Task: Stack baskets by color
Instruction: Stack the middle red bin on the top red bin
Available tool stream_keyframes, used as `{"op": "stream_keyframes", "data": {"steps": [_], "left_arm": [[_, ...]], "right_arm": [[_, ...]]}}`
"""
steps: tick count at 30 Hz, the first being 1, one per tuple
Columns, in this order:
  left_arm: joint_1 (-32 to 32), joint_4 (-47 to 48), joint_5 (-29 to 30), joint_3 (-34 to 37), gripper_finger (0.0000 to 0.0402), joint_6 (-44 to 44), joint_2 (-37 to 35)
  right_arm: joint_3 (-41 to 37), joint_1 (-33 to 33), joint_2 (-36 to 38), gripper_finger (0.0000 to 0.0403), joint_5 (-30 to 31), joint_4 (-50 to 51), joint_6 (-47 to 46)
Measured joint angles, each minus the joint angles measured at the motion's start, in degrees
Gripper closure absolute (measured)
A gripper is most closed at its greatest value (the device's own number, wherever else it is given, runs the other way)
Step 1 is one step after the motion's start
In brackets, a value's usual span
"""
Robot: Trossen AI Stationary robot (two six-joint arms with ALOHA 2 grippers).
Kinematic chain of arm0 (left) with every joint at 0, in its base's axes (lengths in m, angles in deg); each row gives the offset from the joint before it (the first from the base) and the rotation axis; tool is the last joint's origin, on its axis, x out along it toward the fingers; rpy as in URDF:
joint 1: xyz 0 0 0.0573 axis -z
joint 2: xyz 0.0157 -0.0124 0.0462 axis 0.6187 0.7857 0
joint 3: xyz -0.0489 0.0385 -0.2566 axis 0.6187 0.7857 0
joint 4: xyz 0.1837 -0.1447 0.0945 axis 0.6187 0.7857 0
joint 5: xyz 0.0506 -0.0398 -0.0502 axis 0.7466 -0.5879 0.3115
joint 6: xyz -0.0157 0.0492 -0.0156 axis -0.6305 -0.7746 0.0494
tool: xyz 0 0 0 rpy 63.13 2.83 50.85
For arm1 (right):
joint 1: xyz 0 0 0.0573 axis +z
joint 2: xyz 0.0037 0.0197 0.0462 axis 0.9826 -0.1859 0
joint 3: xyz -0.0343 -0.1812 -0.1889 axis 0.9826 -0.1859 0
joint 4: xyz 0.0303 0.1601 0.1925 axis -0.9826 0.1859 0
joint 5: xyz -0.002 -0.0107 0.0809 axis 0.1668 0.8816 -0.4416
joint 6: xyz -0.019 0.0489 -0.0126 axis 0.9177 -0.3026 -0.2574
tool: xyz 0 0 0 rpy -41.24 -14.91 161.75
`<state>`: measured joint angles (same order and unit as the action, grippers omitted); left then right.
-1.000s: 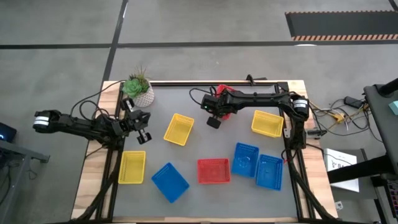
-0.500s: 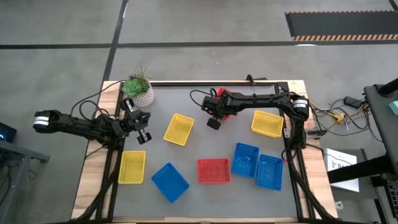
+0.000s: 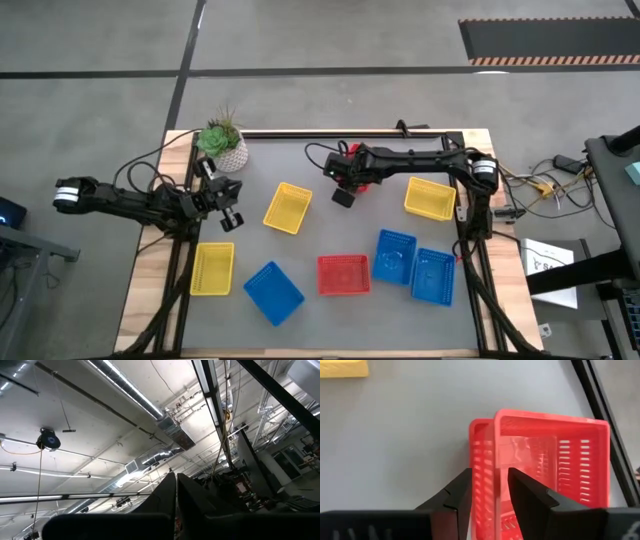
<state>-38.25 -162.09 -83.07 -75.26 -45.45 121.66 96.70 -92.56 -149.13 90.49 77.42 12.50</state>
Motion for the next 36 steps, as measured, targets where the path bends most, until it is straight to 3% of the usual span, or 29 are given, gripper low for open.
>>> {"op": "stream_keyframes", "data": {"steps": [6,17,36], "left_arm": [[0.0,0.0,0.0,0.0,0.0402,0.0,0.1],[0.0,0.0,0.0,0.0,0.0402,0.0,0.1],[0.0,0.0,-0.1,0.0,0.0402,0.4,0.0]], "right_arm": [[1.2,0.0,0.6,0.0294,-1.1,0.9,0.1],[1.9,-0.1,1.0,0.0388,-1.2,1.1,1.4],[-1.1,-0.3,1.0,0.0394,-0.7,-7.3,1.9]]}}
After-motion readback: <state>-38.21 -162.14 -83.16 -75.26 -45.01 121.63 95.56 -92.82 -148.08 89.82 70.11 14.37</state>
